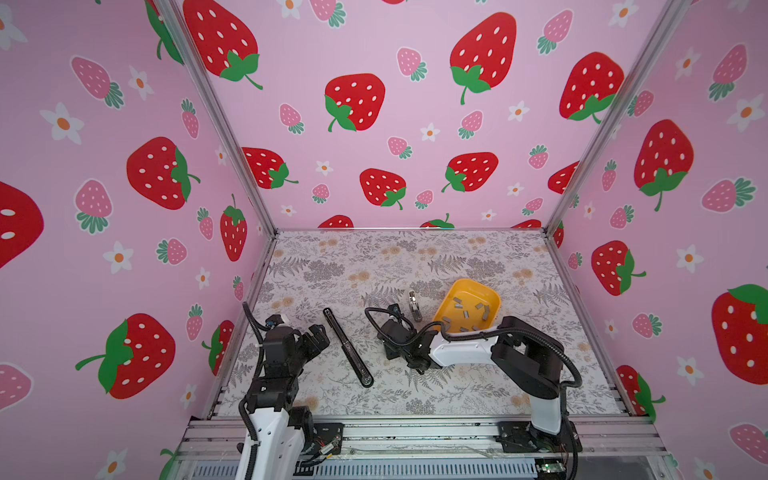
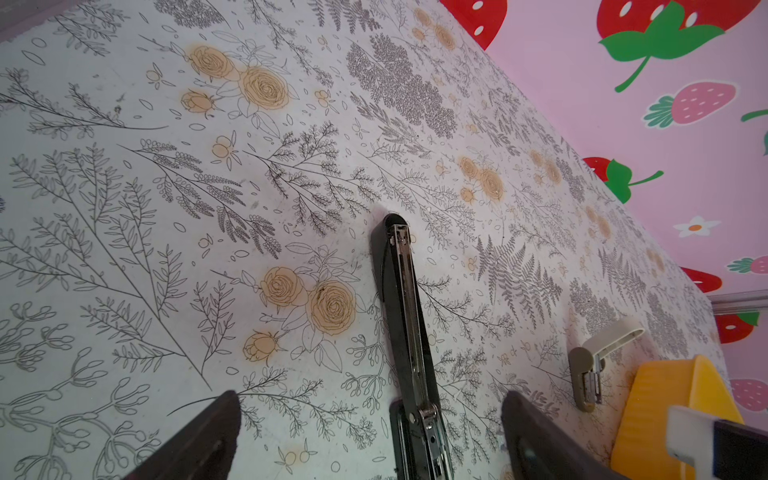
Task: Load the staples into the stapler
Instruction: 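Move the right gripper over the yellow tray toward a staple strip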
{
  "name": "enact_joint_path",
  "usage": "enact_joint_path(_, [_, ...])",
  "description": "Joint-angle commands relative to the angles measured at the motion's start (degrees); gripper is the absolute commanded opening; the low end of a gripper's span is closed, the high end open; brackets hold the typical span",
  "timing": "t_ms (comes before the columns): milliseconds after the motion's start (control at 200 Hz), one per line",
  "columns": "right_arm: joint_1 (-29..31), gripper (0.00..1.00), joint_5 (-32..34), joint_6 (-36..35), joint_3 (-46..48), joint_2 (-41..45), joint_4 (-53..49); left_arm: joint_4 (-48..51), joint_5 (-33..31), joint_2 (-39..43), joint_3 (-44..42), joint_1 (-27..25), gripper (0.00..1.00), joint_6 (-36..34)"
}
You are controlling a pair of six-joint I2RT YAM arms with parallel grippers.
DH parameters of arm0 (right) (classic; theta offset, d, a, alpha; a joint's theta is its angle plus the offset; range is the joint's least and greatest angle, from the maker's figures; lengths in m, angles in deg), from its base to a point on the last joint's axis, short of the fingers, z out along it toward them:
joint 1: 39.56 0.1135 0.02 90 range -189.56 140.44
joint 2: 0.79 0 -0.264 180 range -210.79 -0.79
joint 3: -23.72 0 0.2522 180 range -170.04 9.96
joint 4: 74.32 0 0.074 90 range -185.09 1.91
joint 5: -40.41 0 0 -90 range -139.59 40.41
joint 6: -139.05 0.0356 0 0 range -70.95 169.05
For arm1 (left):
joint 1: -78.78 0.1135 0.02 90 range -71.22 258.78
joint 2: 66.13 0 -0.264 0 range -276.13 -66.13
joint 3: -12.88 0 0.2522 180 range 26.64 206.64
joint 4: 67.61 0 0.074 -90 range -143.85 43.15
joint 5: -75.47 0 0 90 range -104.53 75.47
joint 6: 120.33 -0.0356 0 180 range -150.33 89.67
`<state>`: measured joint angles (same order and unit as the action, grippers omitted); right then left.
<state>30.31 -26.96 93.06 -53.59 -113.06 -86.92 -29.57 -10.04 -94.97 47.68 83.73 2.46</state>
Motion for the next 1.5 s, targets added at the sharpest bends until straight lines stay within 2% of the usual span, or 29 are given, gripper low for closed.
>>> enact_joint_path(0, [0.7, 0.11, 0.9, 1.7, -0.8, -1.4, -2.4, 0.0, -1.2, 0.5, -0.7, -0.3, 0.99, -0.1])
enact_joint_path(275, [1.7, 0.14, 1.4, 1.8, -2.6, -3.8, -4.4, 0.2, -1.2, 1.0, -0.8, -0.3, 0.99, -0.1])
enact_joint_path(430, [1.8, 0.01, 1.6, 1.4, -3.0, -4.0, -4.3, 0.1, -1.1, 1.0, -0.8, -0.4, 0.99, -0.1])
enact_joint_path(480, [1.8, 0.0, 1.8, 0.8, -3.3, -3.4, -4.1, 0.1, -1.0, 1.1, -0.8, -0.4, 0.99, -0.1])
enact_joint_path(665, [1.7, 0.0, 3.4, -2.8, -5.5, 2.8, -4.5, 0.3, -1.1, 1.1, -0.8, -0.3, 0.99, -0.2])
enact_joint_path(880, [0.8, 0.0, 9.3, -5.9, -3.5, 15.6, -6.9, 0.2, -1.1, 1.0, -0.8, -0.4, 0.99, -0.2])
enact_joint_path(1071, [-6.4, 0.0, 12.7, -3.7, 7.5, 27.0, -9.6, 0.0, -0.8, 0.8, -0.8, -0.5, 0.99, -0.2])
enact_joint_path(1191, [-15.0, 0.0, 8.2, -3.0, 15.2, 30.8, -8.9, -0.4, -0.6, 0.1, -0.8, -0.7, 0.99, -0.4])
enact_joint_path(1286, [-19.5, 0.0, 5.1, -4.5, 16.9, 30.3, -9.2, -0.6, -0.6, -0.7, -0.6, -0.9, 0.99, -0.5])
enact_joint_path(1346, [-21.6, 0.08, 3.4, -5.1, 16.8, 29.8, -9.8, -0.6, -0.5, -1.0, -0.5, -0.8, 0.99, -0.4])
enact_joint_path(1436, [-23.6, 0.11, 1.8, -5.6, 17.7, 31.2, -8.7, -0.7, -0.5, -1.2, -0.5, -0.9, 0.99, -0.4])
enact_joint_path(1496, [-24.0, 0.19, 2.8, -5.6, 18.2, 32.5, -8.7, -0.7, -0.5, -1.4, -0.5, -0.9, 0.99, -0.5])
